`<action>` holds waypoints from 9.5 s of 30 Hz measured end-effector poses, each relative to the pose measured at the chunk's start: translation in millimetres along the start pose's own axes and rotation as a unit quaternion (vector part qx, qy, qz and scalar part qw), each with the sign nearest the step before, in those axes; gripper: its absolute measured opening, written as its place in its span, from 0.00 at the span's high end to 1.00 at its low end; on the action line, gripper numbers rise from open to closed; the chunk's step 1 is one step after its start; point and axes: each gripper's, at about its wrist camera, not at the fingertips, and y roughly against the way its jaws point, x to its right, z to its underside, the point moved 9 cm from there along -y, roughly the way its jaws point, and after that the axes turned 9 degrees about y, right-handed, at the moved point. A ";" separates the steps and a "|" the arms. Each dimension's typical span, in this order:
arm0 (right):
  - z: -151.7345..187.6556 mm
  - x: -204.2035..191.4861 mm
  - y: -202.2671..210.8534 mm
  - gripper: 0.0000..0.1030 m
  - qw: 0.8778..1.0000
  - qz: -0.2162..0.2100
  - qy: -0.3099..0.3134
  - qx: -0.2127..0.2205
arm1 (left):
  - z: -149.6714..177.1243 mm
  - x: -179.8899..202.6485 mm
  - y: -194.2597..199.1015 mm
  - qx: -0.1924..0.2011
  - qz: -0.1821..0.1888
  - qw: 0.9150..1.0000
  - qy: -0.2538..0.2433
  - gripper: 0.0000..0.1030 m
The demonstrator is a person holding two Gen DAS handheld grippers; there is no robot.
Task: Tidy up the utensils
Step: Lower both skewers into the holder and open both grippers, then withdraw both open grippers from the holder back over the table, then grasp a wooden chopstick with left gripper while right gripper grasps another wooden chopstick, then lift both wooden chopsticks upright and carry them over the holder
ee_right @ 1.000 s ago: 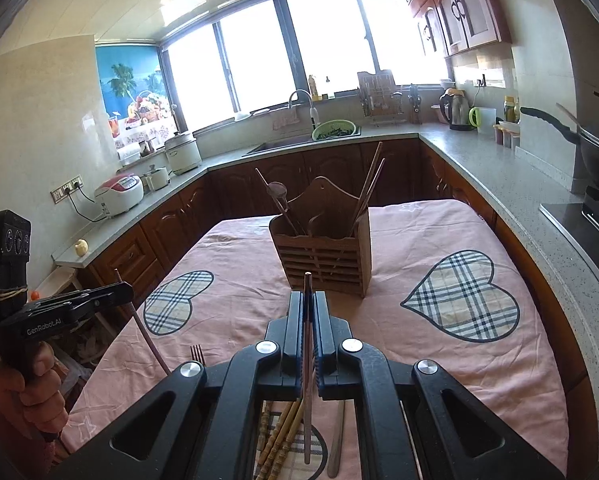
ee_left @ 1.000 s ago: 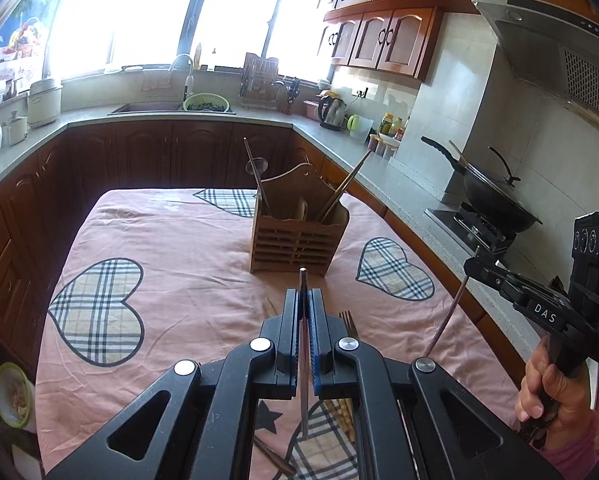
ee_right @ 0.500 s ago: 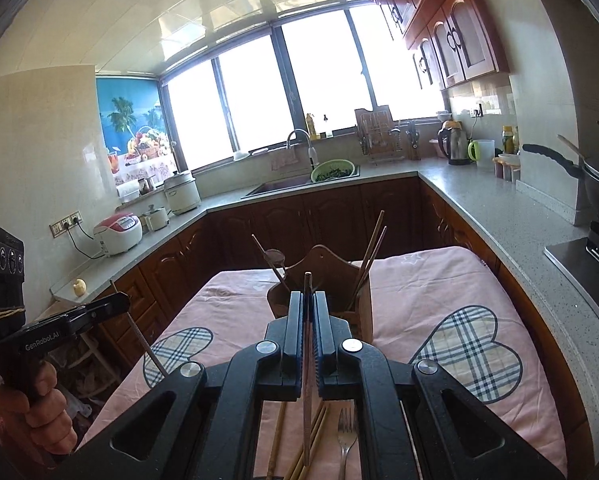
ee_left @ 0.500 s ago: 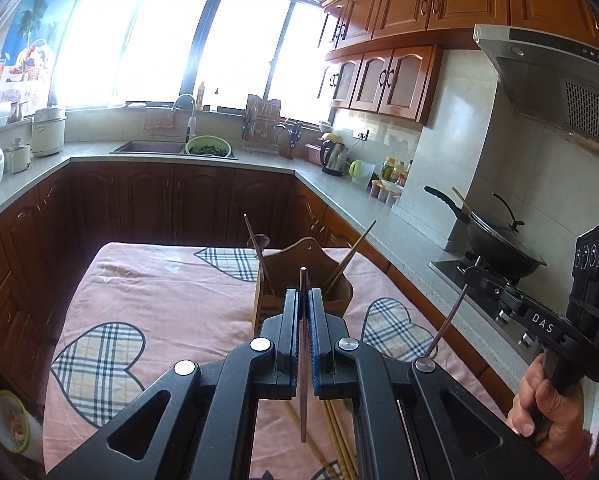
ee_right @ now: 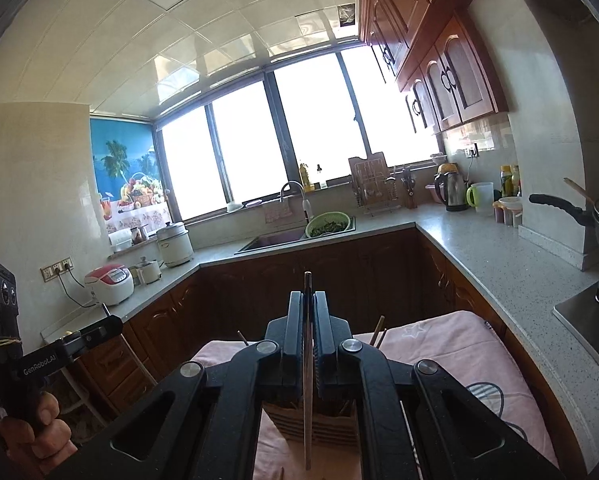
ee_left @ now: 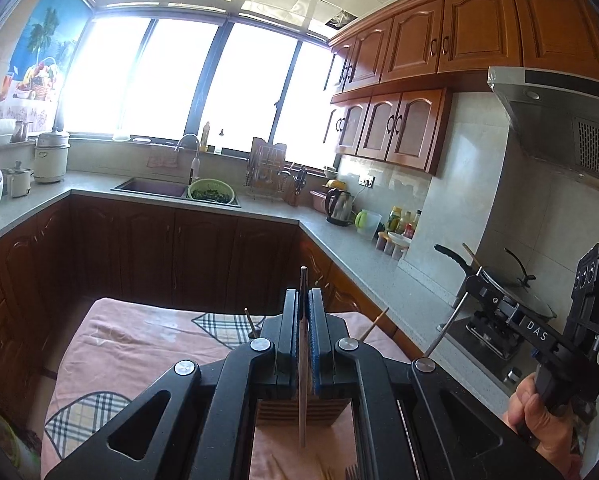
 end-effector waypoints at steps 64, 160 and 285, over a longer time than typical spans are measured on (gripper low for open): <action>105.6 71.2 -110.9 0.55 0.991 0.020 -0.109 -0.081 | 68.1 -70.6 -194.1 -0.052 -0.073 0.994 0.067 0.58; 301.6 -26.4 -94.0 0.85 0.918 -0.081 -0.011 -0.387 | 231.3 -85.9 -153.9 -0.365 -0.122 0.923 0.014 0.80; 68.7 -25.8 35.8 0.96 0.994 -0.062 -0.025 -0.087 | 52.2 -35.0 62.4 -0.069 -0.032 0.997 0.008 0.97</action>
